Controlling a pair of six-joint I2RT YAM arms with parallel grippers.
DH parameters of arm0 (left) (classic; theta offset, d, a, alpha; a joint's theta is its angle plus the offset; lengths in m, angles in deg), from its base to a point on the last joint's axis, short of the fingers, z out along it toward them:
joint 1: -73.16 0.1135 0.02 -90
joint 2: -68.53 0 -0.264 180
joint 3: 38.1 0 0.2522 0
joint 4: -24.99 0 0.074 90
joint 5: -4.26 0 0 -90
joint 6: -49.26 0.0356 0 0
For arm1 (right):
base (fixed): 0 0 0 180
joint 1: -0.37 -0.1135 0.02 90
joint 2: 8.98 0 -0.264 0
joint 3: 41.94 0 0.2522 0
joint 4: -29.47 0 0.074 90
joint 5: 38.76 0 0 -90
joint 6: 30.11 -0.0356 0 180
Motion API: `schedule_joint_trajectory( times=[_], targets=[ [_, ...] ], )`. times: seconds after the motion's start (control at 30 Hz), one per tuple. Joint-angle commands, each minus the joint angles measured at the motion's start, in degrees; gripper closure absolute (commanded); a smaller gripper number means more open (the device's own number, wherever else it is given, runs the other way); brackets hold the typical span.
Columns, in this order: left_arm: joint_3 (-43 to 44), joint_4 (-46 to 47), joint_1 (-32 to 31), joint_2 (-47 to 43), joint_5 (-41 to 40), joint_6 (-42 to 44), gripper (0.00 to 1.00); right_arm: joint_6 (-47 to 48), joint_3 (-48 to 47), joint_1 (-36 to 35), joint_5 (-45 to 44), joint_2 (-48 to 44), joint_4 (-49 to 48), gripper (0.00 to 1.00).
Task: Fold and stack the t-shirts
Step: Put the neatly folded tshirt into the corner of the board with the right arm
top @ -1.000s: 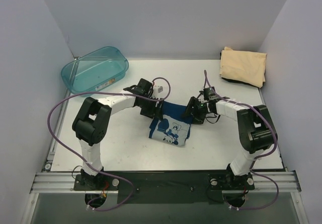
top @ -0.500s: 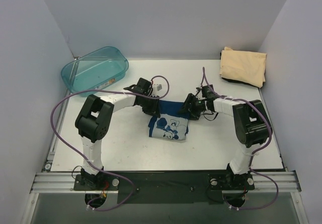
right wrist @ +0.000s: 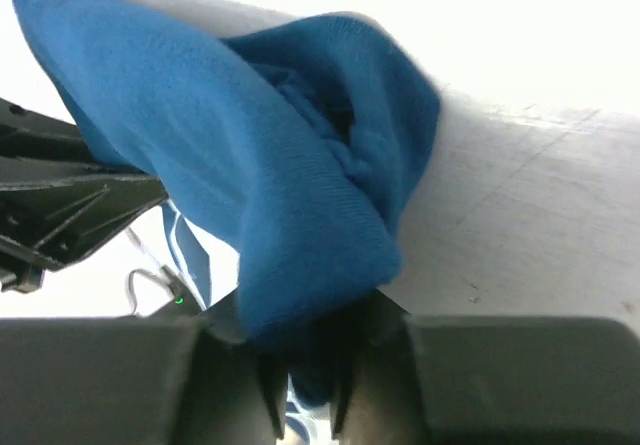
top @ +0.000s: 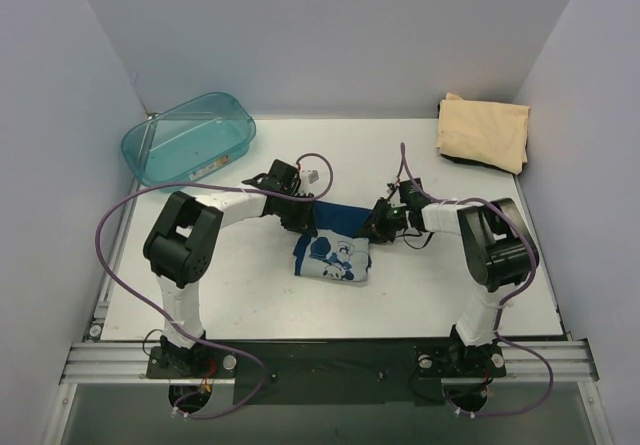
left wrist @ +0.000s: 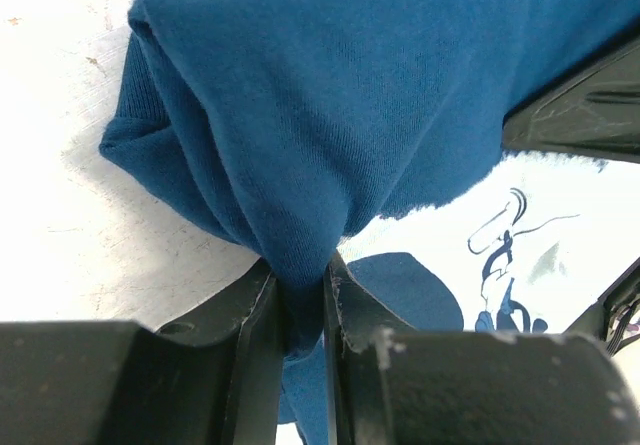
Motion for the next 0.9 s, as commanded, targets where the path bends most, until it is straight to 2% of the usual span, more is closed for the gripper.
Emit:
schedule_joint_trajectory(
  times=[0.0,0.07,0.13,0.17,0.27,0.47,0.6,0.73,0.87],
  targets=[
    [-1.22,-0.94,-0.19,-0.58,-1.37,-0.2,0.81,0.4,1.54,-1.08,-2.4,5.37,3.25,1.0],
    [-0.7,-1.29,0.16,-0.93,-2.07,0.41,0.75,2.49,-0.04,-0.91,-2.65,4.15,5.51,1.0],
    [0.96,-2.69,0.51,-1.28,-4.09,2.16,0.57,6.87,-3.81,-1.08,-3.88,2.92,11.02,1.0],
    [2.02,-3.48,0.86,-1.37,-4.8,2.78,0.44,8.73,-7.22,-1.17,-4.84,2.83,14.37,1.0],
    [8.07,-7.86,2.35,-1.99,-7.52,5.41,0.14,17.41,-15.4,-0.91,-8.44,3.96,28.32,1.0],
    [17.31,-15.43,7.89,-4.27,-10.95,10.78,0.11,31.04,-37.26,1.11,-18.53,9.41,48.56,1.0],
    [18.64,-16.67,11.67,-5.94,-12.01,13.07,0.1,38.43,-52.03,2.69,-28.11,14.94,57.97,1.0],
    [18.99,-17.28,13.52,-6.03,-12.36,13.86,0.09,45.11,-67.32,4.01,-41.2,21.62,63.87,1.0],
    [18.55,-17.11,13.61,-6.12,-11.92,14.12,0.09,51.72,-79.46,4.1,-51.51,28.03,64.5,1.0]
  ],
)
